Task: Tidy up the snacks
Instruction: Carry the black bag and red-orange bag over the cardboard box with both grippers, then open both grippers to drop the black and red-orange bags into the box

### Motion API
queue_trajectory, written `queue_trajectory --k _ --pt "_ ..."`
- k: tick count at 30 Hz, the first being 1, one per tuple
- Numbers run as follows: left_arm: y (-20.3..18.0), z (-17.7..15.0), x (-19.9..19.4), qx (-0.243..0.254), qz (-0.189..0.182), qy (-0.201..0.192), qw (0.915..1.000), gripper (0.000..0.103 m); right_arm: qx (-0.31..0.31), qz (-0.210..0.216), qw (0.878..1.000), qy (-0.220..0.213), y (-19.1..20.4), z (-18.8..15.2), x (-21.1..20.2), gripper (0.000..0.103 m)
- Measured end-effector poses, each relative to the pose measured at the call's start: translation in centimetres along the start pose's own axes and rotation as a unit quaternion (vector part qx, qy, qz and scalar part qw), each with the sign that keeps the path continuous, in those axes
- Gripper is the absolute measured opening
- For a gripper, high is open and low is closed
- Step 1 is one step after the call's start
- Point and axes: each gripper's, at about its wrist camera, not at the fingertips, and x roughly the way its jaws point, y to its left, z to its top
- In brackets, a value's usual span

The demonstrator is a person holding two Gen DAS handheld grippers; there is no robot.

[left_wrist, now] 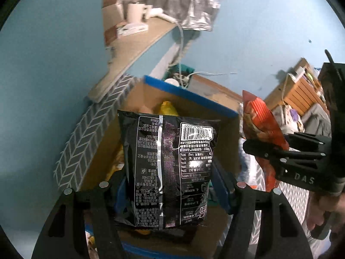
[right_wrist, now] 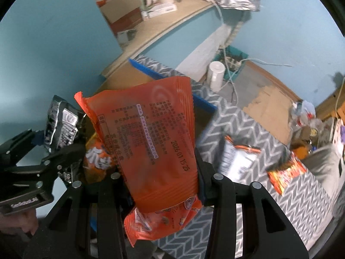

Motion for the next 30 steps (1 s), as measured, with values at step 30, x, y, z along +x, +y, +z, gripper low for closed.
queue_trajectory --k 30 --pt "1.9 0.0 0.4 -0.052 -0.008 0.028 0.9982 0.076 0.042 -0.012 0.999 -0.004 0.4 1.0 0.0 0.064"
